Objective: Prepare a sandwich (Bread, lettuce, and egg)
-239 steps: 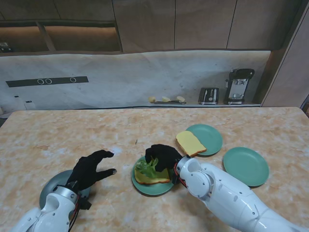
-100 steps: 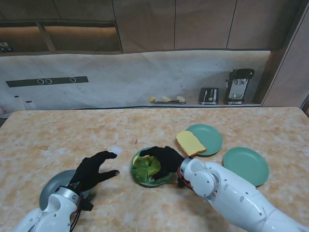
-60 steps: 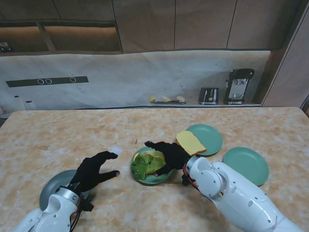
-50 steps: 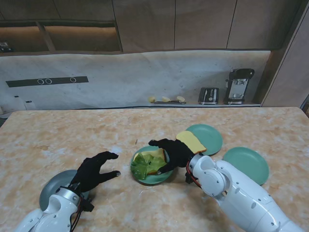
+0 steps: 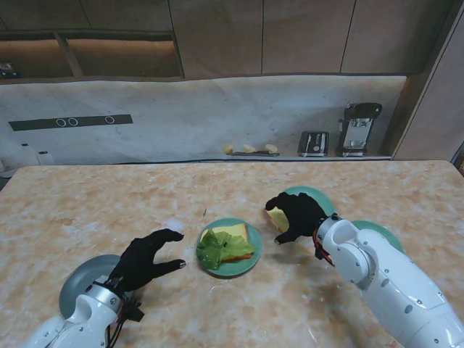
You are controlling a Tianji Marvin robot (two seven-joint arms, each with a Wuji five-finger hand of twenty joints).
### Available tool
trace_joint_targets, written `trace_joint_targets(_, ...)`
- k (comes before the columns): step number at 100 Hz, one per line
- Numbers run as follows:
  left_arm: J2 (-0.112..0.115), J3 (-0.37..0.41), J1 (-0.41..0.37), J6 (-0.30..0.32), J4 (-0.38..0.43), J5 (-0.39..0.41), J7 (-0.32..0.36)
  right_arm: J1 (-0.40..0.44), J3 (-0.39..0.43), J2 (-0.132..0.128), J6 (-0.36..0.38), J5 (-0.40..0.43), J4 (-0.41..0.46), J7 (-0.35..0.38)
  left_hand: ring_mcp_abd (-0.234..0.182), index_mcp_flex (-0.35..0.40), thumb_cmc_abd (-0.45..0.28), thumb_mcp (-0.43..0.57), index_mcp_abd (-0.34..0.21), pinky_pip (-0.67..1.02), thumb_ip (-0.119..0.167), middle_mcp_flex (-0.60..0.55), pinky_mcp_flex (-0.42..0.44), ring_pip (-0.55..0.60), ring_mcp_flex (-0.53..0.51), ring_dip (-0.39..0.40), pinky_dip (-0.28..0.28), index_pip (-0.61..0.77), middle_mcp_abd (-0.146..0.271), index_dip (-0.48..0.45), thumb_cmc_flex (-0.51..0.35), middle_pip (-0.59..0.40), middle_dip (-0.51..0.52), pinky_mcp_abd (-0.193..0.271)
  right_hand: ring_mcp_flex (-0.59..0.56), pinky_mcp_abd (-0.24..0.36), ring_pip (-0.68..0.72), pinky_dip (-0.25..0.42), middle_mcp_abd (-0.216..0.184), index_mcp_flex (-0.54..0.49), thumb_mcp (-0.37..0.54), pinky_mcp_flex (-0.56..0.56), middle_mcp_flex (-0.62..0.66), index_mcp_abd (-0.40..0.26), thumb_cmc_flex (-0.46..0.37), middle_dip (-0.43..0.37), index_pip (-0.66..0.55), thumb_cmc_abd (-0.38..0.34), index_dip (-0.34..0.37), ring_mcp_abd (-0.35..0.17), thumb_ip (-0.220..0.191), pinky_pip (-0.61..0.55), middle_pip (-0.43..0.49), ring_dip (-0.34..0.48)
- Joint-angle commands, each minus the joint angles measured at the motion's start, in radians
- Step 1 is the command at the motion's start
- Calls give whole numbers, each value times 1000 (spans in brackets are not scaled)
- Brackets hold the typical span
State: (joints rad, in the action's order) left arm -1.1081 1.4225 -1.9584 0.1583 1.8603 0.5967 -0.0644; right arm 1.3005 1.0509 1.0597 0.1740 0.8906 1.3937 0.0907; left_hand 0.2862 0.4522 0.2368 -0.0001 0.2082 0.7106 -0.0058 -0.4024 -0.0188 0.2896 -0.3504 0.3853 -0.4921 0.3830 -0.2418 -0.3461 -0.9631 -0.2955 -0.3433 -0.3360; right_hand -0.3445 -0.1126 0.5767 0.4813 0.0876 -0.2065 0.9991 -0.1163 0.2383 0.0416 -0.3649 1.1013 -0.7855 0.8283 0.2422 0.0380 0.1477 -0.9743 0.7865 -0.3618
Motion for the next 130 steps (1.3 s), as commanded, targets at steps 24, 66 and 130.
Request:
trace_joint_targets(24,2,3,-20,-3,18,4,29,54,36,-17,20,31,30,2,-8,20,-13,-15,-11,-2,-19,-14,9,-3,2,11,-3,-21,12,-7,13,10,-8,-3,21,6,13,-6,7,34,12,34,-29,1,-3,-731,-4,12,4,0,-10,-19,15,-25)
trace_joint_targets(66,8,38,-40,-5,41,46,51,201,155,-16,45,55,155,-17,-7,17,-6,-14,-11,0,-18,-19,6,-2,0,11,-5,-22,8,-8,9,9,-8,-3,1,-3,18,-15,13,26,3,18,-8,30,-1,-730,2,6,-3,7,-12,-29,20,-25)
trace_joint_targets(130,12,61,-50,-39,57,91,69,551,348,1,139,18,362,-96,-7,13,-10,-14,-11,0,-18,-15,5,-2,-3,11,-6,-25,12,-7,11,12,-8,-5,-43,-45,7,-42,18,-3,-54,9,50,46,30,-739,26,-43,-15,14,-24,-18,-13,-19)
